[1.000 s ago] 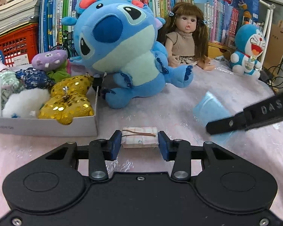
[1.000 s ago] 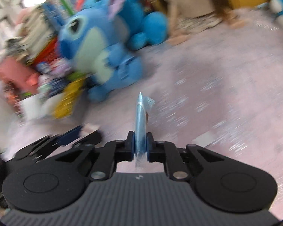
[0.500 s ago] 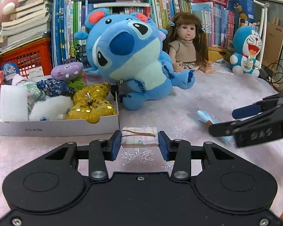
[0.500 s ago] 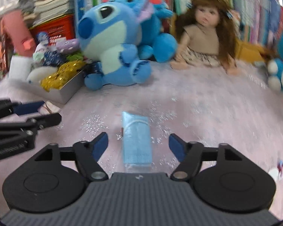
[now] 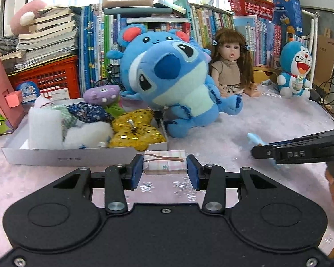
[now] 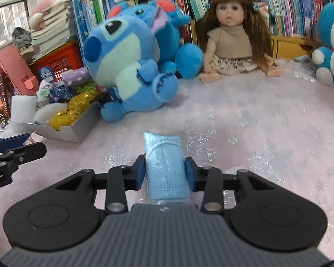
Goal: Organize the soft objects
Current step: 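Carry the beige packet with the left tool while the right tool carries the mask packet to the box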
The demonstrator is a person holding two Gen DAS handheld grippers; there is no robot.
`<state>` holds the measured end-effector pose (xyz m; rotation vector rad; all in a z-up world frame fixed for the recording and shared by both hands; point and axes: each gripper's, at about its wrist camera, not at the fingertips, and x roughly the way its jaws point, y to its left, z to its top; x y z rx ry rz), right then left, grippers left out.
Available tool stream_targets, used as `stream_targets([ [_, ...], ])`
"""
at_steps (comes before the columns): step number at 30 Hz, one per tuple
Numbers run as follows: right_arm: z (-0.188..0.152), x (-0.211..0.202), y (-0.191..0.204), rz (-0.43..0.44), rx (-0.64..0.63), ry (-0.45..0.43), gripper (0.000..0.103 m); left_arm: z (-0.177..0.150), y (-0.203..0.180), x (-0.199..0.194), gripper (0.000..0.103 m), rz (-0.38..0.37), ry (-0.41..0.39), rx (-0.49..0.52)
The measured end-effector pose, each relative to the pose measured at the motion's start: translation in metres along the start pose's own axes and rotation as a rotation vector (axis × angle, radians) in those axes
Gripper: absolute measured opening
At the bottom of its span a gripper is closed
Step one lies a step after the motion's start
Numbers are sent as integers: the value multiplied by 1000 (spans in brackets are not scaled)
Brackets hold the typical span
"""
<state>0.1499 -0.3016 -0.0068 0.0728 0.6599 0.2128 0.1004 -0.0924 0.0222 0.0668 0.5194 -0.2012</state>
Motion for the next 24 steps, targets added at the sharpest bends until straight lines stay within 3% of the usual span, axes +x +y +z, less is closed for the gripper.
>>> stream_targets([
  [8, -2, -16, 33, -16, -68, -62, 44, 5, 26, -4, 40, 44, -10, -23],
  [24, 8, -15, 101, 36, -120, -121, 46, 5, 73, -8, 40, 126, -2, -83],
])
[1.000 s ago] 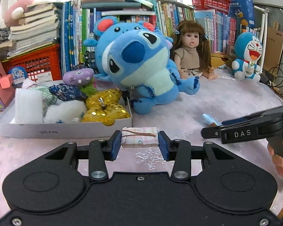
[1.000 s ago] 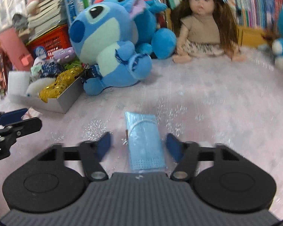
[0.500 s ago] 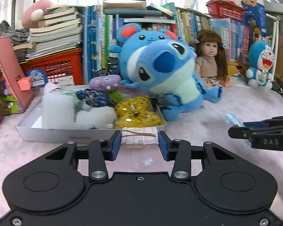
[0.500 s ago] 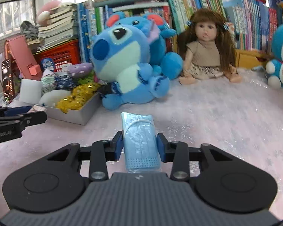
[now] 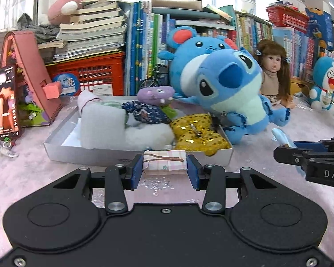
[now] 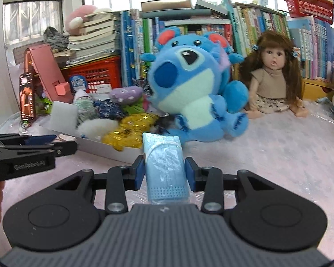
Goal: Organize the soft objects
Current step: 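Carry the beige packet with the left tool while the right tool carries the mask packet to the box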
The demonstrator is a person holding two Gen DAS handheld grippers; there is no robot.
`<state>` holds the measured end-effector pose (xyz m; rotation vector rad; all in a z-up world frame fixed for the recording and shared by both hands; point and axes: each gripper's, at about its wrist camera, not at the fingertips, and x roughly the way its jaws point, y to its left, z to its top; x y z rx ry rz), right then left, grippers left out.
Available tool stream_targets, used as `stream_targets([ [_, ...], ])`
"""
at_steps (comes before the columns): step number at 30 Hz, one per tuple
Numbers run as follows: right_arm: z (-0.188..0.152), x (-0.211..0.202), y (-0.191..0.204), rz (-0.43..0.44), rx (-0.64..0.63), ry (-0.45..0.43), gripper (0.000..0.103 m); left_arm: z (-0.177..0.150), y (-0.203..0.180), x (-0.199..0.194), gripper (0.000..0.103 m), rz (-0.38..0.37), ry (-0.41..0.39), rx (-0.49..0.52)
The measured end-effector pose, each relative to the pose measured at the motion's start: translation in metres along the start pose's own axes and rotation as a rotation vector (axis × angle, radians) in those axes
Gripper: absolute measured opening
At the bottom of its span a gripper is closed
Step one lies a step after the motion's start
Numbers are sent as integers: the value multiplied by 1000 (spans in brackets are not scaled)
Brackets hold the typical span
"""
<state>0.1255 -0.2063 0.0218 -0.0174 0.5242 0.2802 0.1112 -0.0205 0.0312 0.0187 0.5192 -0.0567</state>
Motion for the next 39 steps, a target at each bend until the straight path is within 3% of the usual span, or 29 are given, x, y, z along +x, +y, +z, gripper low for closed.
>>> stream_targets([
  [9, 17, 11, 32, 32, -22, -21, 46, 5, 30, 3, 40, 27, -3, -43],
  [22, 52, 49, 58, 59, 1, -40, 46, 38, 94, 15, 40, 80, -78, -128],
  [29, 74, 83, 57, 88, 111, -17, 45, 59, 110, 45, 40, 80, -90, -189],
  [32, 81, 97, 54, 113, 161, -12, 46, 68, 110, 61, 40, 37, -93, -214],
  [36, 85, 115, 51, 113, 208, -6, 46, 77, 112, 86, 40, 16, -55, -238],
  [39, 82, 126, 53, 110, 222, 8, 46, 77, 111, 103, 40, 47, -28, -221],
])
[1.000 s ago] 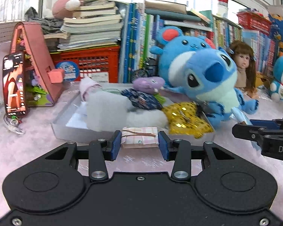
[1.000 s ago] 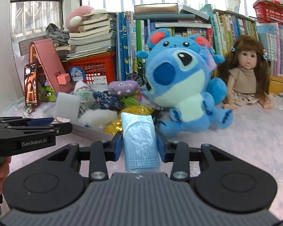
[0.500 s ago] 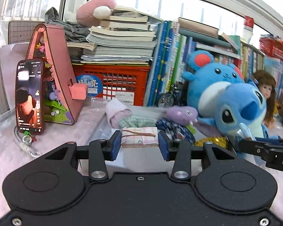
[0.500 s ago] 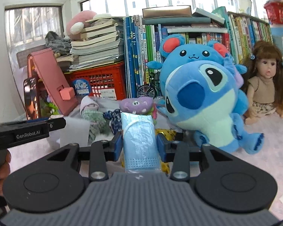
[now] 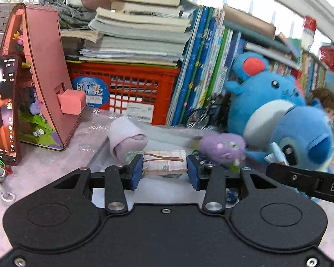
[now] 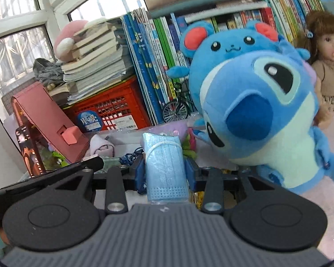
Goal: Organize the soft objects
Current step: 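Carry the beige packet with the left tool while the right tool carries the mask packet to the box, then open the left tool over the box while the right tool releases the mask packet inside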
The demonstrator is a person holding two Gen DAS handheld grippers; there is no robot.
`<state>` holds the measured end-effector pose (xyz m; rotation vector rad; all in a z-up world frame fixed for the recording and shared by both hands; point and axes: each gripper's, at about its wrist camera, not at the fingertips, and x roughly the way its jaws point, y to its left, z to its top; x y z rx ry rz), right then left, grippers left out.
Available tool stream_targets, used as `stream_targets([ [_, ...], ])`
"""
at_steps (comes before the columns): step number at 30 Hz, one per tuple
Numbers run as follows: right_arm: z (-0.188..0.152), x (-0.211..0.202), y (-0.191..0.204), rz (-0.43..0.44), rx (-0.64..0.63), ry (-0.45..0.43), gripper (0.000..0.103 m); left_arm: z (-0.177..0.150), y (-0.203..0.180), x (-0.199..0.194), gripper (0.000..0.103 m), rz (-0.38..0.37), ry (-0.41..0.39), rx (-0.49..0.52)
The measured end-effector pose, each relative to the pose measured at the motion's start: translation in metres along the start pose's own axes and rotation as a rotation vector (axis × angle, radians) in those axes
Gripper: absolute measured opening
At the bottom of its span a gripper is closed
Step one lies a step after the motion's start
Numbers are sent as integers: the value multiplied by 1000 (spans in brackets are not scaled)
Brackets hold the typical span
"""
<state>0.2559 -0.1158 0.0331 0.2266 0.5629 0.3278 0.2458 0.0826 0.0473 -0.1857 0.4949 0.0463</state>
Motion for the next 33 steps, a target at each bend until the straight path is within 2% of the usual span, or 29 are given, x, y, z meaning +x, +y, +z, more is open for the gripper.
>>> stream_targets([
  [4, -6, 12, 5, -21, -37, 16, 46, -5, 0, 13, 41, 27, 18, 19],
  [15, -12, 31, 2, -49, -59, 52, 47, -13, -3, 28, 41, 36, 34, 39],
  [24, -14, 30, 1, -37, -62, 49, 48, -15, -11, 23, 45, 50, 10, 85],
  [25, -14, 30, 0, -38, -60, 47, 49, -15, -12, 23, 46, 50, 9, 88],
  [26, -14, 29, 0, -39, -58, 43, 60, -15, -12, 21, 48, 48, 8, 88],
  [29, -13, 25, 0, -33, -55, 42, 69, -15, -14, 18, 61, 46, 6, 93],
  [33, -12, 16, 1, -29, -68, 32, 74, -16, -17, 11, 69, 50, -11, 117],
])
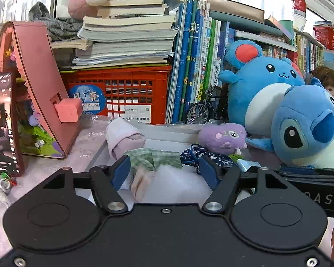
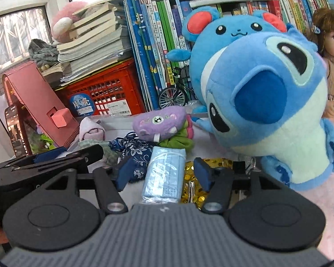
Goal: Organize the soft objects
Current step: 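Open the left tool over the box while the right tool releases the mask packet inside, then lift both open tools away from the box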
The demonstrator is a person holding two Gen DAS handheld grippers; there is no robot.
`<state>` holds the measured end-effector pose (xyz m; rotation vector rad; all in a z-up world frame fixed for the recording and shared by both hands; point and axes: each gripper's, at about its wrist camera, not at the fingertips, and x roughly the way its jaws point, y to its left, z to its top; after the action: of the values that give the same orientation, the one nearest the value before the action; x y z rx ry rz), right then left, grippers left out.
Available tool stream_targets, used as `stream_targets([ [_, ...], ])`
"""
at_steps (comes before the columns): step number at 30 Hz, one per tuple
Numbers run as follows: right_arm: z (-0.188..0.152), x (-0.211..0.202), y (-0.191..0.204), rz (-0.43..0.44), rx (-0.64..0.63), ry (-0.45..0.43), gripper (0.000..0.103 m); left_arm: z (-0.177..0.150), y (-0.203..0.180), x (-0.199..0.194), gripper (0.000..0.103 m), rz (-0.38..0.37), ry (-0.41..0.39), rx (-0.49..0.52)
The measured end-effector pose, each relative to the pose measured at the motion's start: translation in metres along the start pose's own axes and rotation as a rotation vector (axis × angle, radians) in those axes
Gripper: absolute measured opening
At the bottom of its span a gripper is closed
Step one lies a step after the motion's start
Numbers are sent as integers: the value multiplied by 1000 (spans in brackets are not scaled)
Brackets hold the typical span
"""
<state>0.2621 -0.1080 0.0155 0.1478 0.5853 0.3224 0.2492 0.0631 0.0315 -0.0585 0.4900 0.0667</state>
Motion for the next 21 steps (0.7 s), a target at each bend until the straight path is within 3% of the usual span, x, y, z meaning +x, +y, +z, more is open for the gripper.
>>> stream_targets([
  [8, -2, -29, 1, -16, -41, -53, 87, 3, 0, -25, 83, 0, -16, 12],
  [21, -38, -87, 11, -108, -111, -122, 102, -25, -5, -85, 88, -20, -13, 41],
])
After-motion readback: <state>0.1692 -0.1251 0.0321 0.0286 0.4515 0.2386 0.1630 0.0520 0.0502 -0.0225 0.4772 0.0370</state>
